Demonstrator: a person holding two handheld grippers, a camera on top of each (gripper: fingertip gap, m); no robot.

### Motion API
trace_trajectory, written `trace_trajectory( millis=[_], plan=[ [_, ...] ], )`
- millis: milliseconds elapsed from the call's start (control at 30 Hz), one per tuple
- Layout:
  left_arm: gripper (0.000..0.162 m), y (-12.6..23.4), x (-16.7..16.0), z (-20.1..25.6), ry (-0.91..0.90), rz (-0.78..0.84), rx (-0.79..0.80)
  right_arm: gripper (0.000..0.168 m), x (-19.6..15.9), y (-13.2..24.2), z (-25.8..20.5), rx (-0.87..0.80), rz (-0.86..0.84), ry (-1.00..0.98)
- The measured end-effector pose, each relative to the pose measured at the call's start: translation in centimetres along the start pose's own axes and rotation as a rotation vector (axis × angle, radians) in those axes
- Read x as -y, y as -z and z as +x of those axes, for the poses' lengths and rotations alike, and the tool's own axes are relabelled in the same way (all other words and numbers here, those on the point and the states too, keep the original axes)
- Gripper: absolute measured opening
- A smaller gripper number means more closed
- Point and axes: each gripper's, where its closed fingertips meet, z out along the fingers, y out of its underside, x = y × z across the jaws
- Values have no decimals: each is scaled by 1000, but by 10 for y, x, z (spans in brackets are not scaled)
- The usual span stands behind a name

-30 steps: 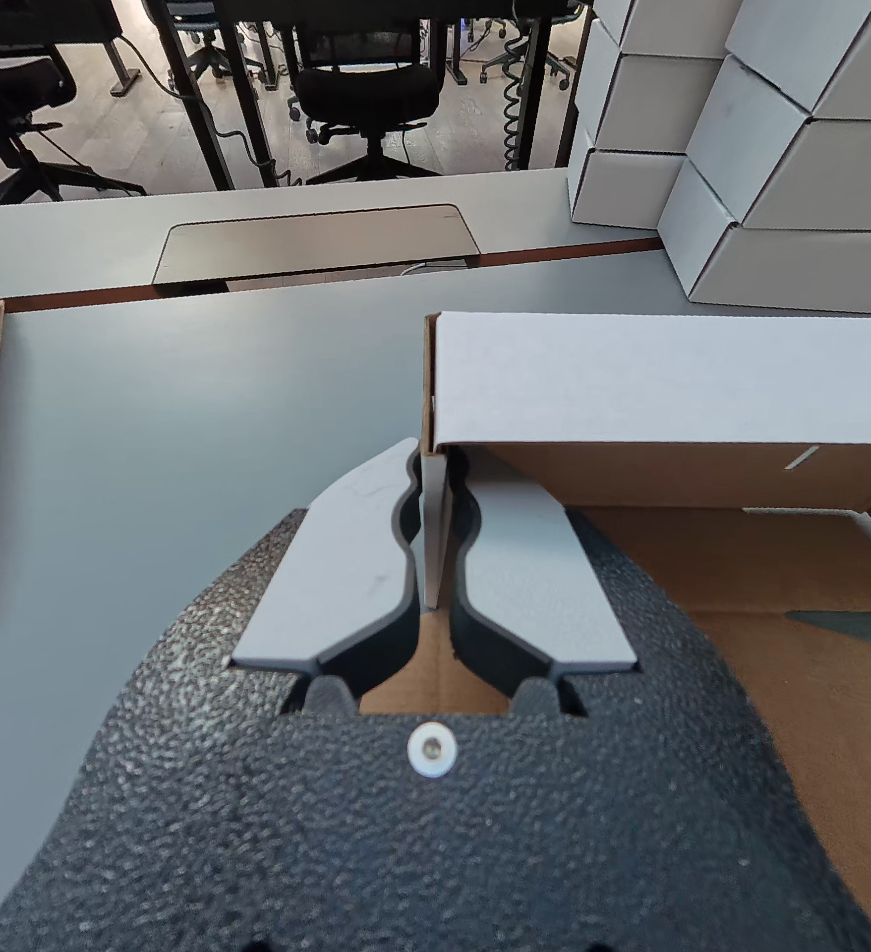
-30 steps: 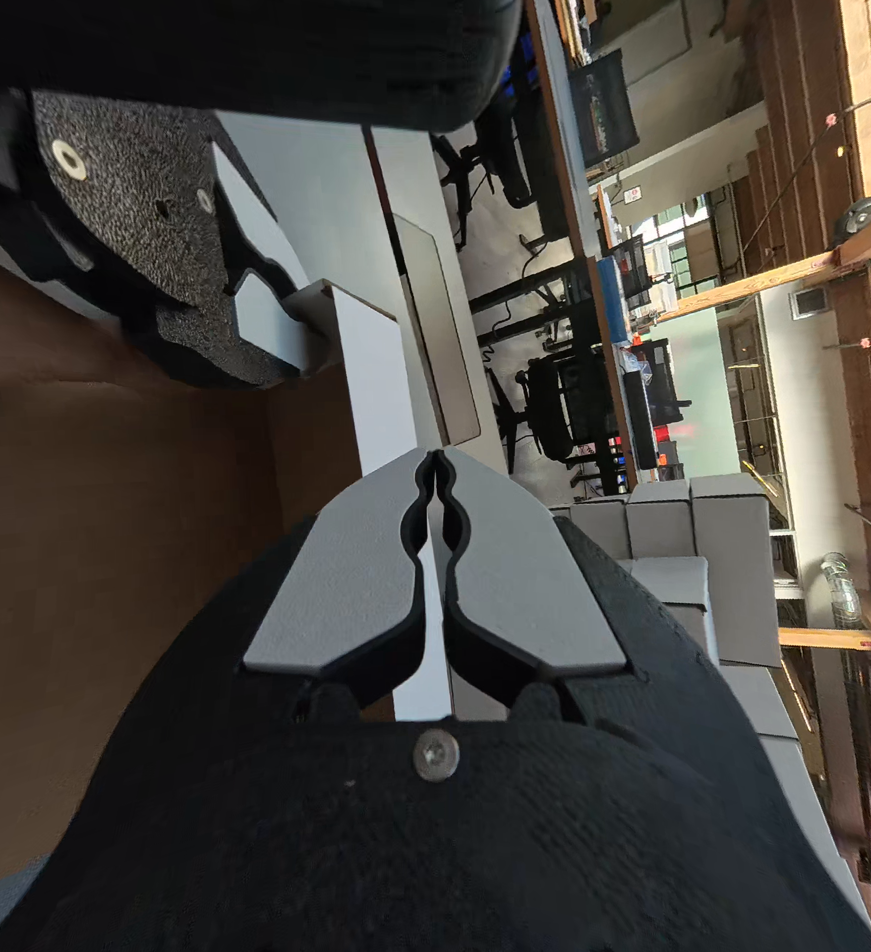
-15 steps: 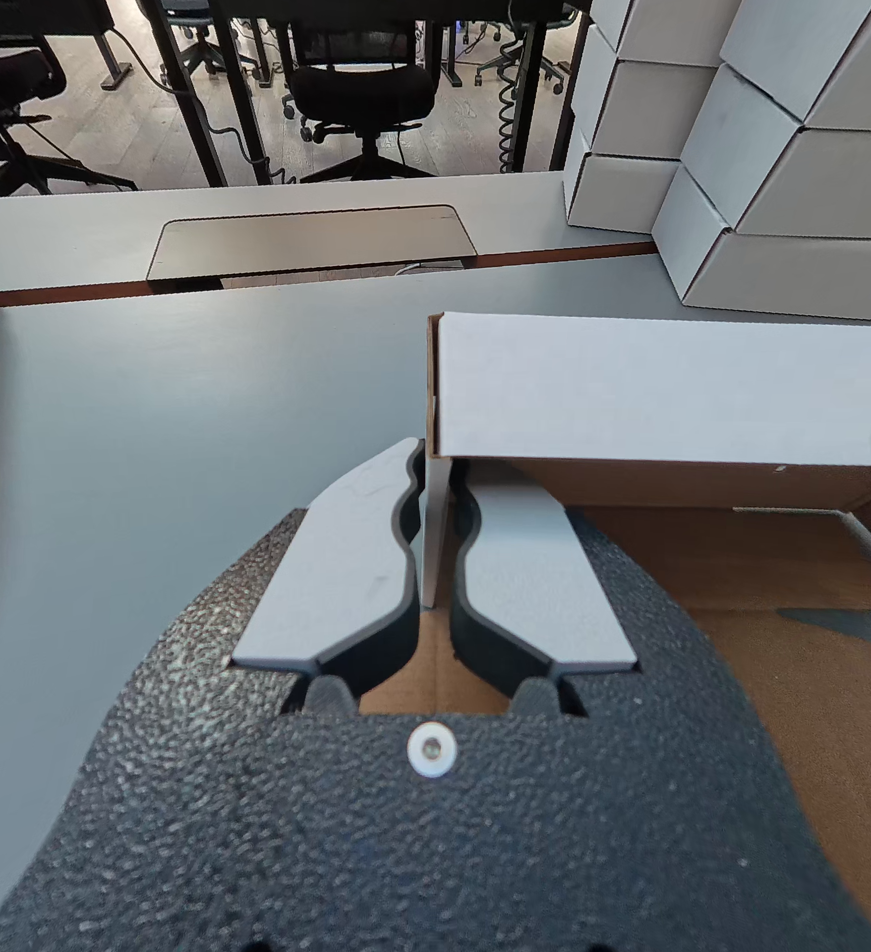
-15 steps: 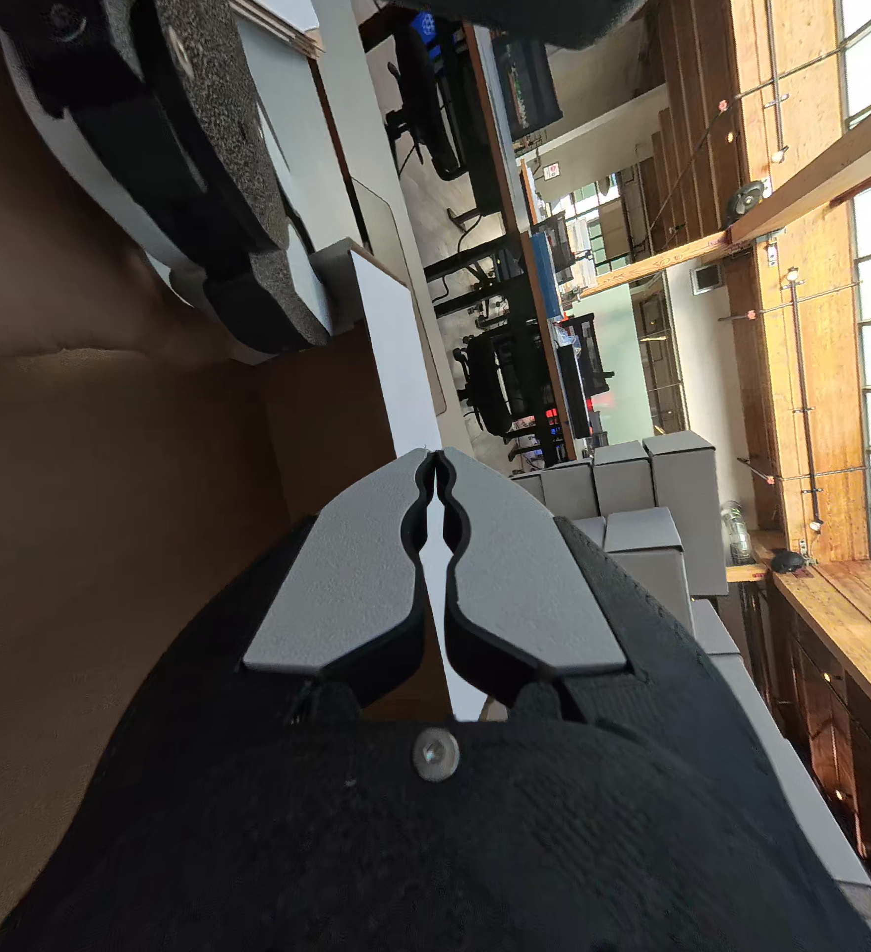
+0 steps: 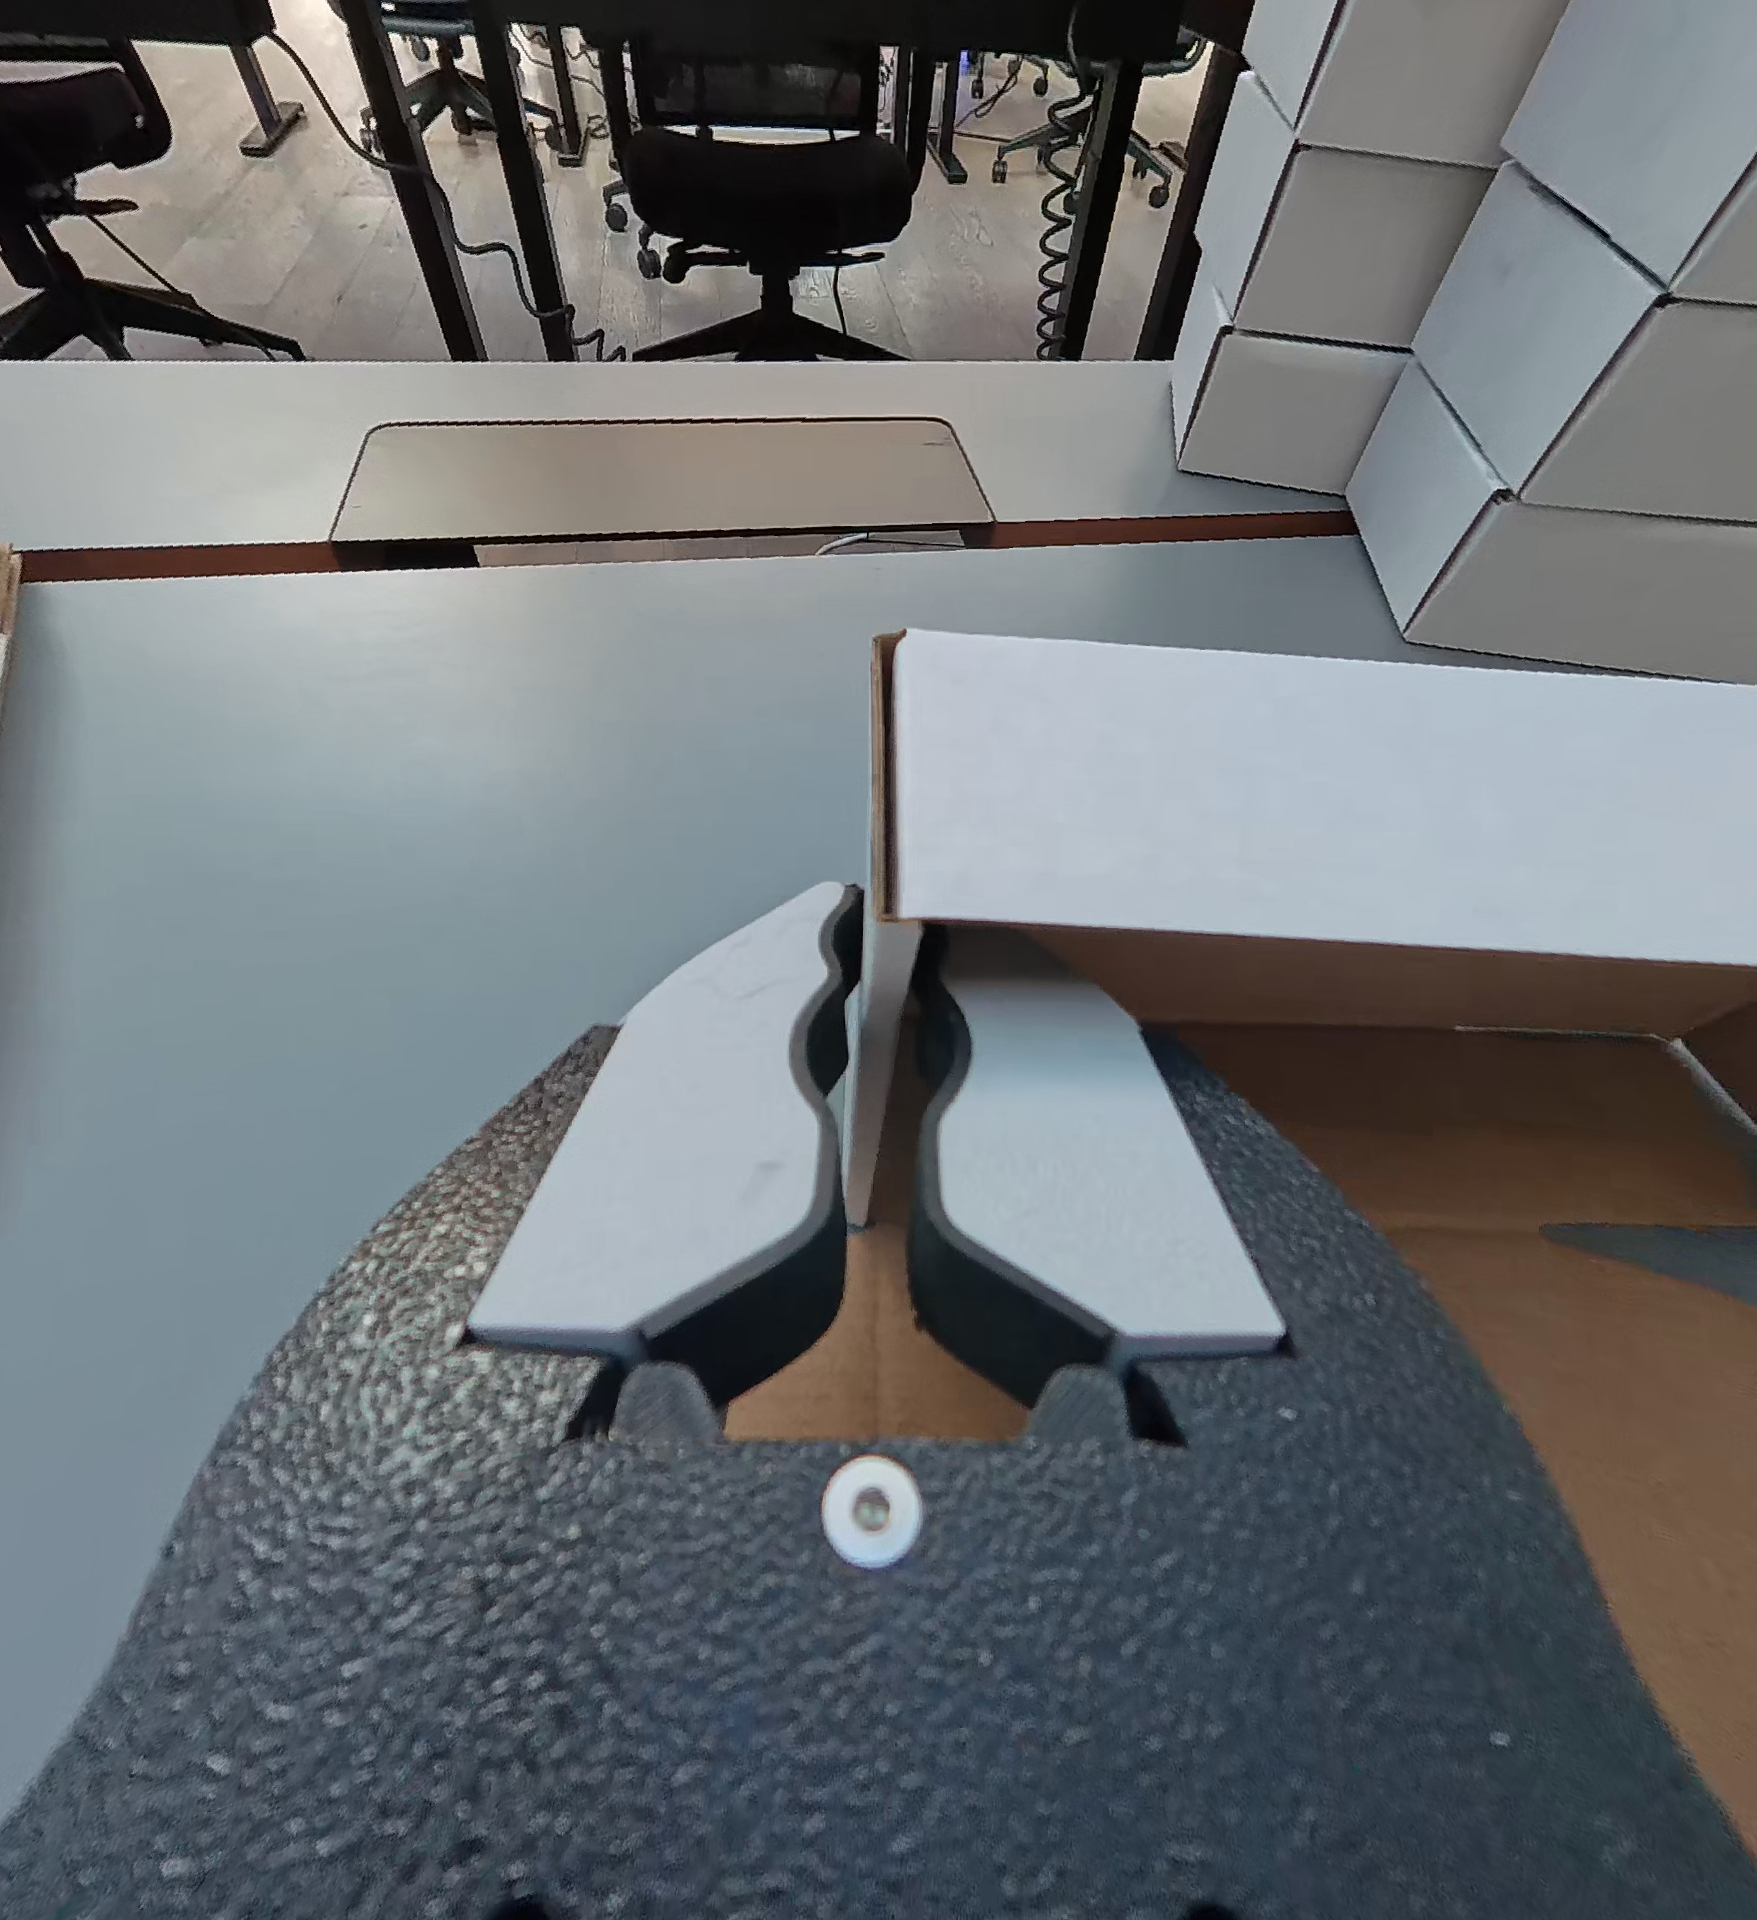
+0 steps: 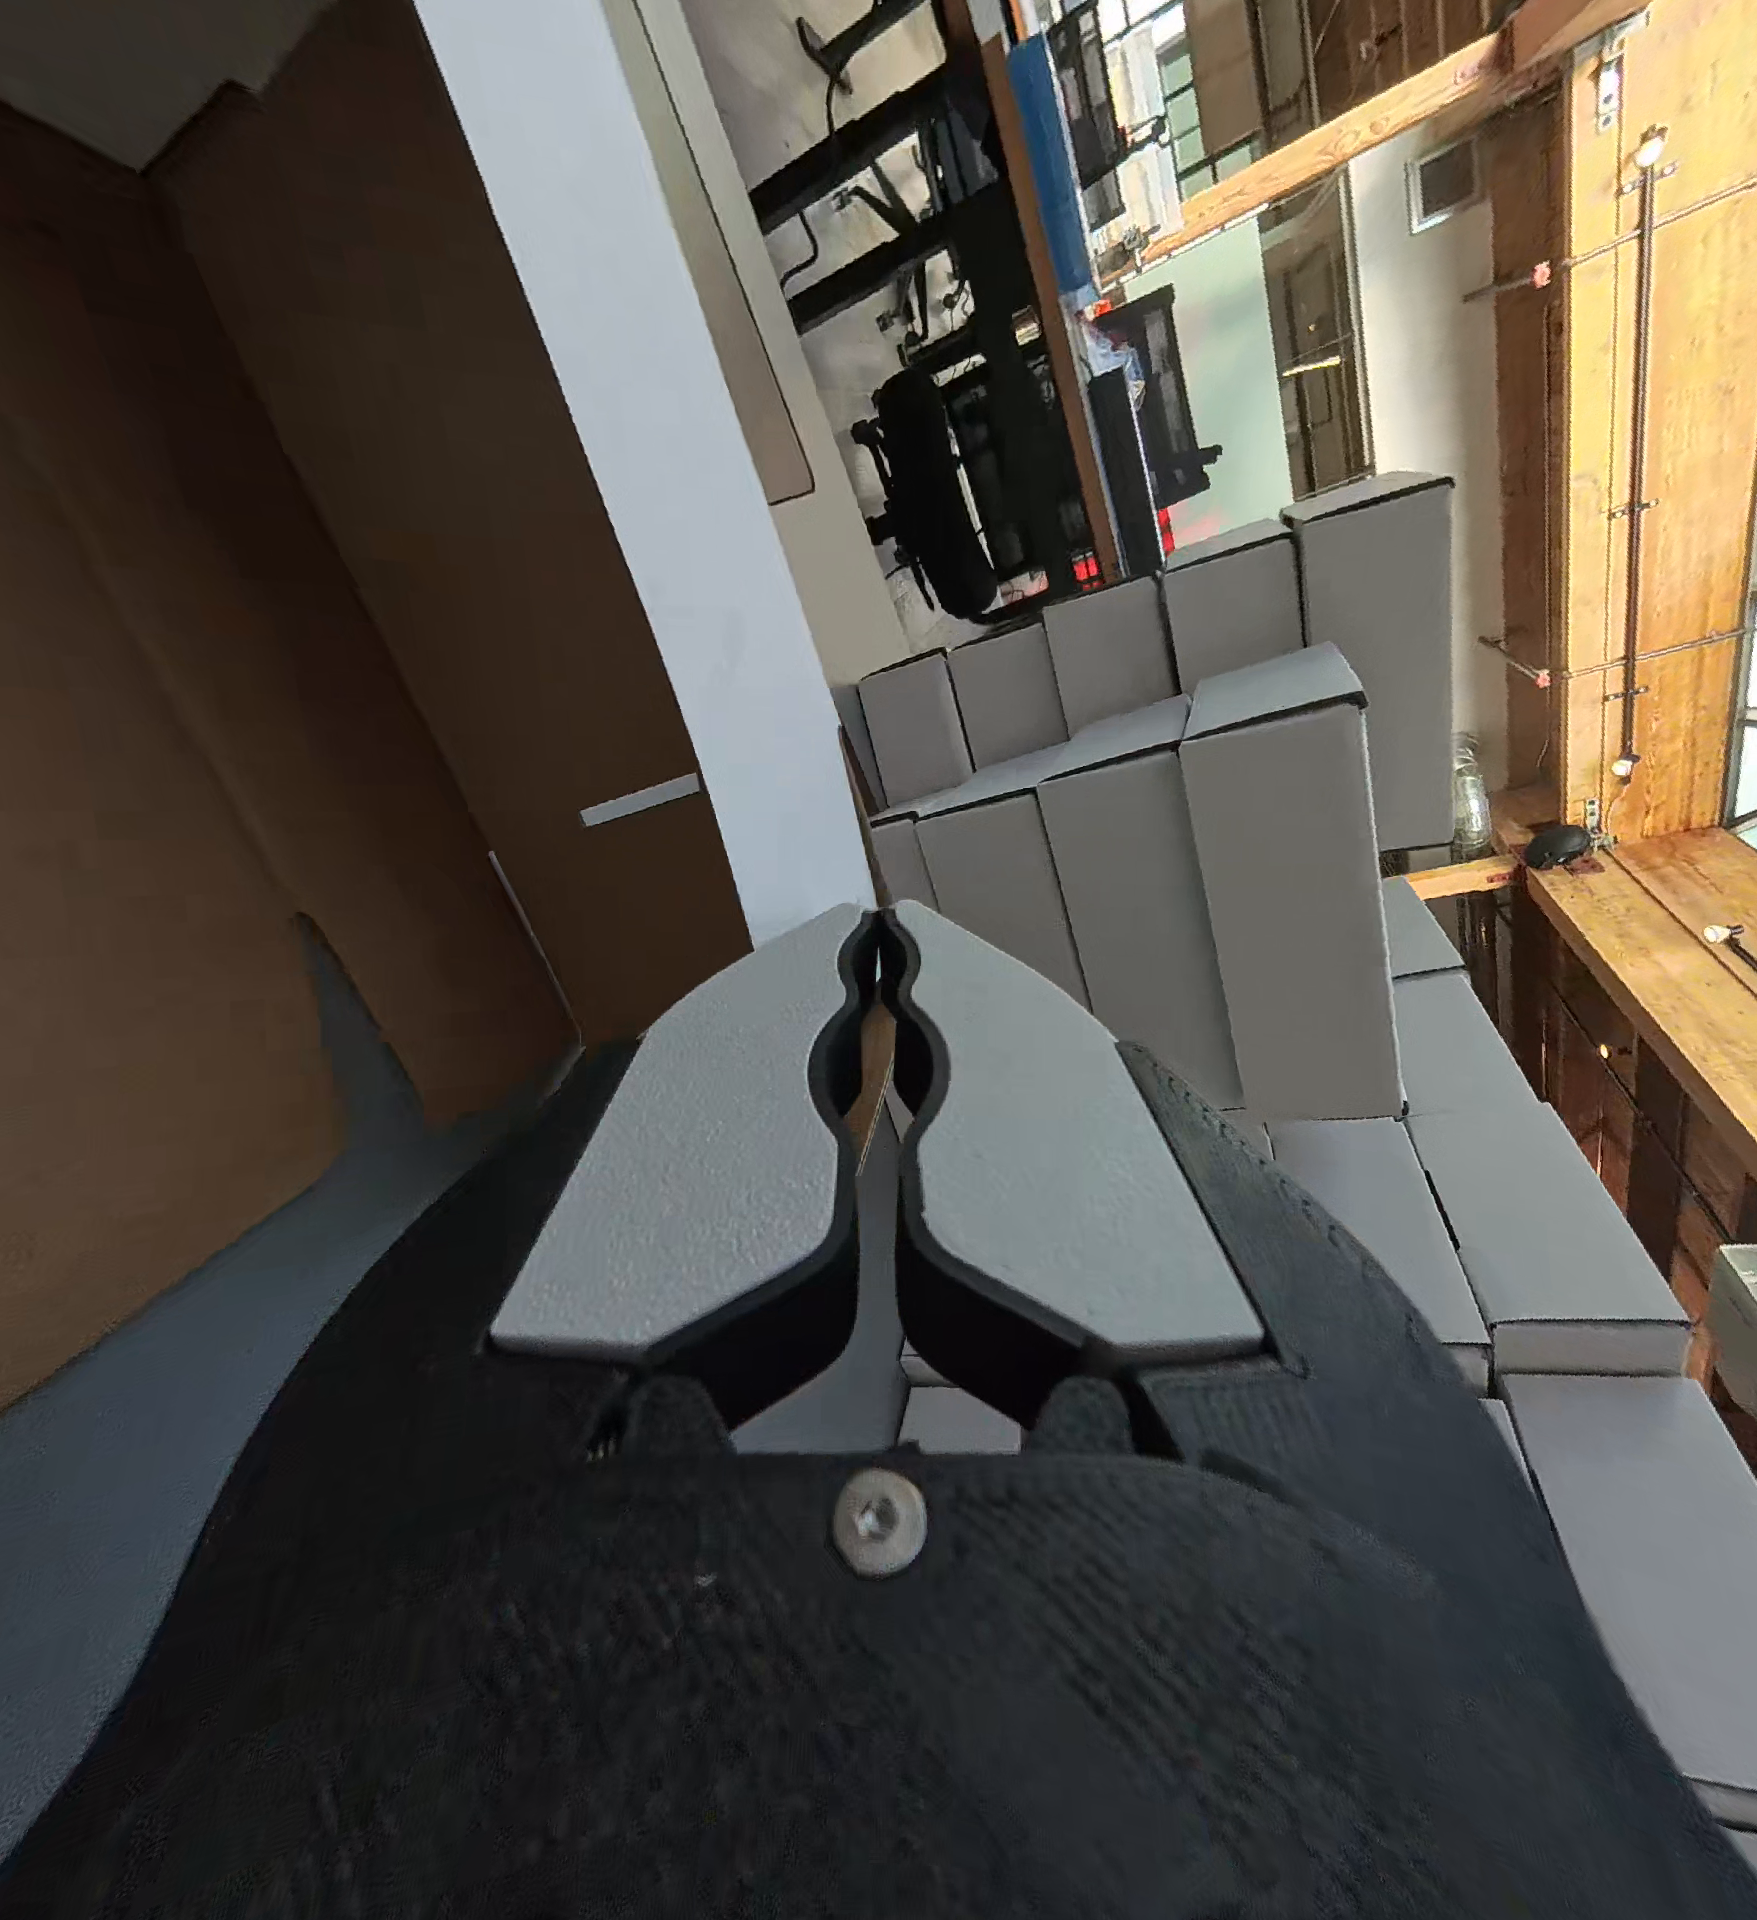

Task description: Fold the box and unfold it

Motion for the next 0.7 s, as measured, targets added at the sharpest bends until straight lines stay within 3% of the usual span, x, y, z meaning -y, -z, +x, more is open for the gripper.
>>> trace_trajectory(
  millis=[100, 333, 600, 700],
  plan=[
    [7, 0, 0, -1, 11, 1, -1, 0, -2, -4, -13, 42, -78, 42],
    [7, 1, 0, -4, 59, 5, -14, 0, 10, -11, -37, 104, -103, -106],
    [7, 14, 8, -5, 54, 90, 13, 0, 36, -10, -30, 215, 132, -690],
    [7, 25, 13, -3, -40, 130, 55, 0, 48, -5, -24, 308, 236, -990]
  ],
)
